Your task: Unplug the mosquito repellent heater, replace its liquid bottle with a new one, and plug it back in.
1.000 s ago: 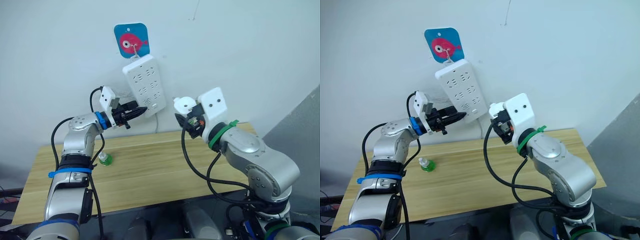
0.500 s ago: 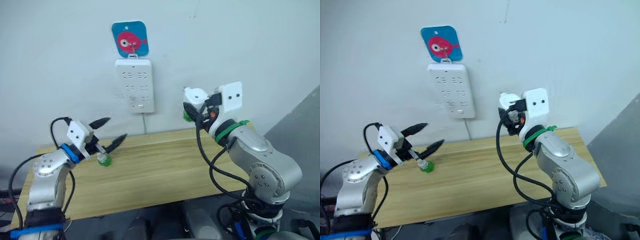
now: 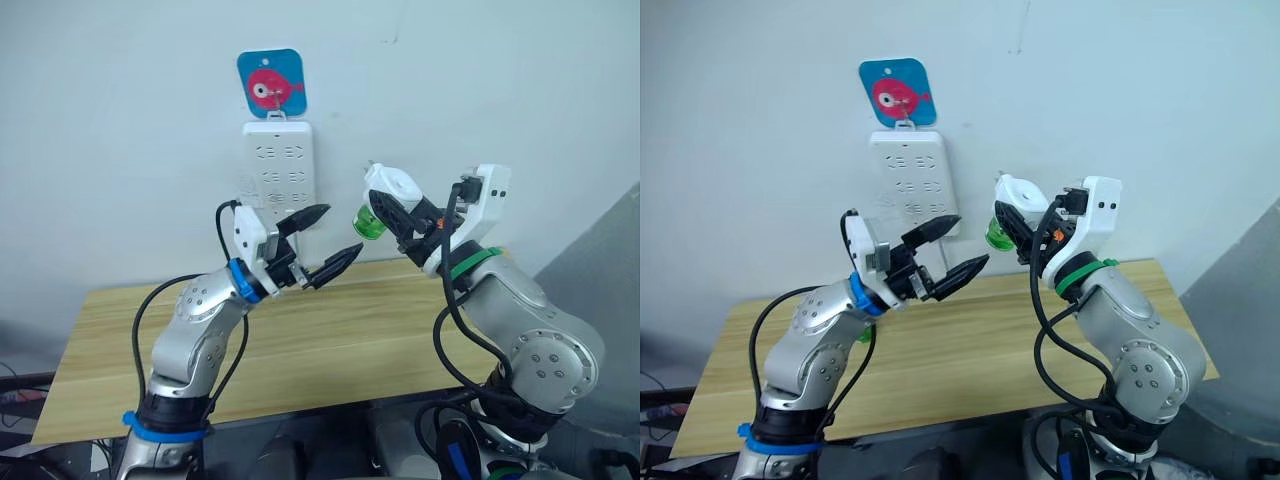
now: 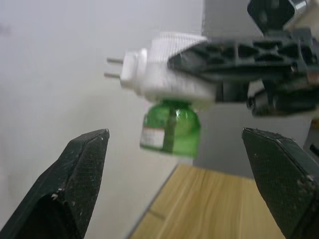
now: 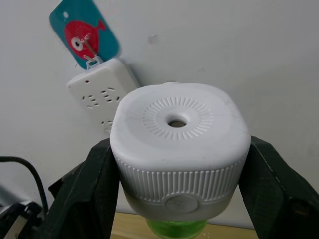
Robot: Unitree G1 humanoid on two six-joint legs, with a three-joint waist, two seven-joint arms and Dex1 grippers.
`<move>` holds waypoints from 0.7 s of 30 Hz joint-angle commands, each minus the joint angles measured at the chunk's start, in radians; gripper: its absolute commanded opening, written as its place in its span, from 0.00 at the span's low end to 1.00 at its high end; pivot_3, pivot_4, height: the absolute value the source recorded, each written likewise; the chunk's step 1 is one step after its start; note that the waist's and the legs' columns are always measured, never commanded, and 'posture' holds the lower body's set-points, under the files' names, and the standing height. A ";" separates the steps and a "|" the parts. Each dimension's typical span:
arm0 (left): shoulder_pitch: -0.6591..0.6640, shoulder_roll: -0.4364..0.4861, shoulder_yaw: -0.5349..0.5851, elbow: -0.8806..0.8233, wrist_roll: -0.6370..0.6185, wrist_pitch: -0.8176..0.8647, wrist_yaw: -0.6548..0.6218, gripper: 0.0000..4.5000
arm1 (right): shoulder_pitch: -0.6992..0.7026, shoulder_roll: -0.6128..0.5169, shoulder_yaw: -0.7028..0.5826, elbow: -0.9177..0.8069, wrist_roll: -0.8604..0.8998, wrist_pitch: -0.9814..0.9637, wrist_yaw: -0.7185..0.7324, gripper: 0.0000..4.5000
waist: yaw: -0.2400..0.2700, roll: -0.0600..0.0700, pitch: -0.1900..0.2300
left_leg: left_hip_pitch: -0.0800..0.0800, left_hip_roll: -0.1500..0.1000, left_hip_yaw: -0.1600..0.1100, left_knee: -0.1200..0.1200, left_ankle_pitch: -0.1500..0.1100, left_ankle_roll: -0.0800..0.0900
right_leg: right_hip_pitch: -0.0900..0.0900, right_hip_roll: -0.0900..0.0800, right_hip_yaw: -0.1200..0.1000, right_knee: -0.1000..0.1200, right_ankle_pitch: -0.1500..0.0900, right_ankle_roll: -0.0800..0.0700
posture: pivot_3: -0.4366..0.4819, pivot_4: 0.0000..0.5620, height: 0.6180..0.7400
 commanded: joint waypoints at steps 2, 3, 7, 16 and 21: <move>-0.025 -0.005 -0.027 0.048 0.023 -0.062 -0.048 1.00 | 0.006 0.111 -0.009 -0.019 0.118 -0.024 -0.068 0.65 | -0.018 0.003 -0.002 | 0.000 0.000 0.000 0.000 0.000 0.000 | 0.000 0.001 0.000 0.000 0.000 0.000 | 0.22 0.22 1.00; -0.031 -0.008 -0.033 0.066 0.025 -0.067 -0.058 1.00 | 0.007 0.110 -0.007 -0.015 0.141 -0.028 -0.086 0.65 | -0.020 0.004 -0.002 | 0.000 0.001 0.000 0.000 0.000 0.000 | 0.000 0.001 0.000 0.000 0.000 0.000 | 0.22 0.22 1.00; -0.055 -0.021 -0.045 0.116 0.033 -0.096 -0.081 1.00 | 0.011 0.090 0.003 -0.003 0.221 -0.049 -0.147 0.65 | -0.019 0.005 -0.003 | 0.000 0.000 0.000 0.000 0.000 0.000 | 0.000 0.001 0.001 0.000 0.000 0.000 | 0.22 0.21 1.00; -0.105 -0.038 -0.032 0.158 0.025 -0.117 -0.099 1.00 | 0.031 0.011 0.051 0.015 0.346 -0.108 -0.248 0.65 | -0.018 0.005 -0.003 | -0.001 0.000 0.000 0.000 0.001 0.001 | 0.000 0.003 0.001 -0.001 0.000 0.000 | 0.22 0.21 1.00; -0.113 -0.044 -0.034 0.154 0.020 -0.108 -0.099 0.86 | 0.040 -0.024 0.078 0.024 0.386 -0.142 -0.281 0.65 | -0.017 0.005 -0.003 | -0.001 0.000 0.000 0.000 0.001 0.001 | 0.000 0.003 0.001 -0.001 0.000 0.000 | 0.22 0.21 1.00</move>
